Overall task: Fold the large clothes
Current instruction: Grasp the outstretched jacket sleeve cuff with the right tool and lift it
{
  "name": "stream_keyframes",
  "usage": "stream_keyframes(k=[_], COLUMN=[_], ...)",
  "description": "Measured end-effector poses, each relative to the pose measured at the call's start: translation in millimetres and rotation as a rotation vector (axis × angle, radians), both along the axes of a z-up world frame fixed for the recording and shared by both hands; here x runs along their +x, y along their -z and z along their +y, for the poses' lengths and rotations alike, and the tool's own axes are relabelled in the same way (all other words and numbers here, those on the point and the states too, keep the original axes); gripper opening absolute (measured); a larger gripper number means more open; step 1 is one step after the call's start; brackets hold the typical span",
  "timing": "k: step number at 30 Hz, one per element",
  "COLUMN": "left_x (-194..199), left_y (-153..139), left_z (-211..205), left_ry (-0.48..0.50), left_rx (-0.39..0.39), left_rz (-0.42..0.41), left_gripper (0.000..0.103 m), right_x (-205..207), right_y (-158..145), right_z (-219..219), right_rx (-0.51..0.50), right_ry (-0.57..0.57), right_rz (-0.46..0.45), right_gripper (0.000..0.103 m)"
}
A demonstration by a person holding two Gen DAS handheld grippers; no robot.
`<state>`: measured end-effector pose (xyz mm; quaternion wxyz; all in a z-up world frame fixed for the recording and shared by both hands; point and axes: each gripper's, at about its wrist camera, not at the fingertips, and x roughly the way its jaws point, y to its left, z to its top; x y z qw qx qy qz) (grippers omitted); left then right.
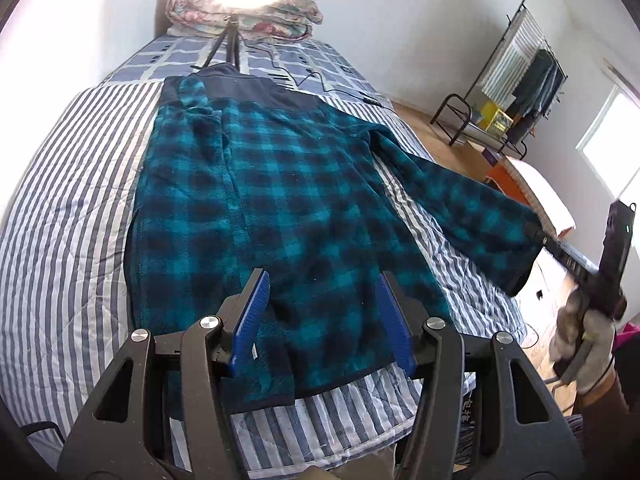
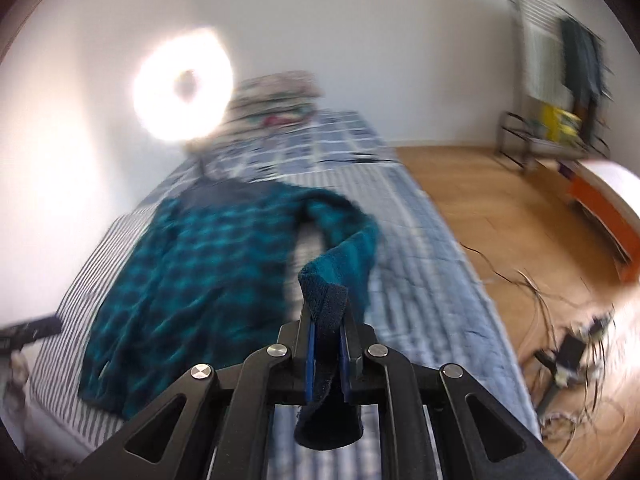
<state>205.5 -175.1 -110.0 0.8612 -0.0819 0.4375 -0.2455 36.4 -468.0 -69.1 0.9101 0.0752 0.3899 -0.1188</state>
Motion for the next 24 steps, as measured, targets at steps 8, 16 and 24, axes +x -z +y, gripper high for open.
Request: stream_keyframes(k=[8, 16, 24], left_x=[2.2, 1.5, 0.0], left_y=[5.5, 16.3, 39.3], left_z=[14.7, 12.9, 7.3], left_ry=[-0.053, -0.048, -0.033], left_rx=[-0.027, -0.011, -0.041], left_rz=[0.017, 0.037, 0.119], left_gripper=[0.056, 0.056, 0.056], right_x=[20.2, 21.8, 18.7], right_y=[42.4, 118.4, 136.7], right_z=[97.2, 173.1, 166.9], right_rx=[-0.072, -0.059, 0.026], right_ry=[-0.305, -0.575, -0.585], right_rz=[0.107, 0.287, 0.352], right_gripper=[0.007, 0.007, 0.015])
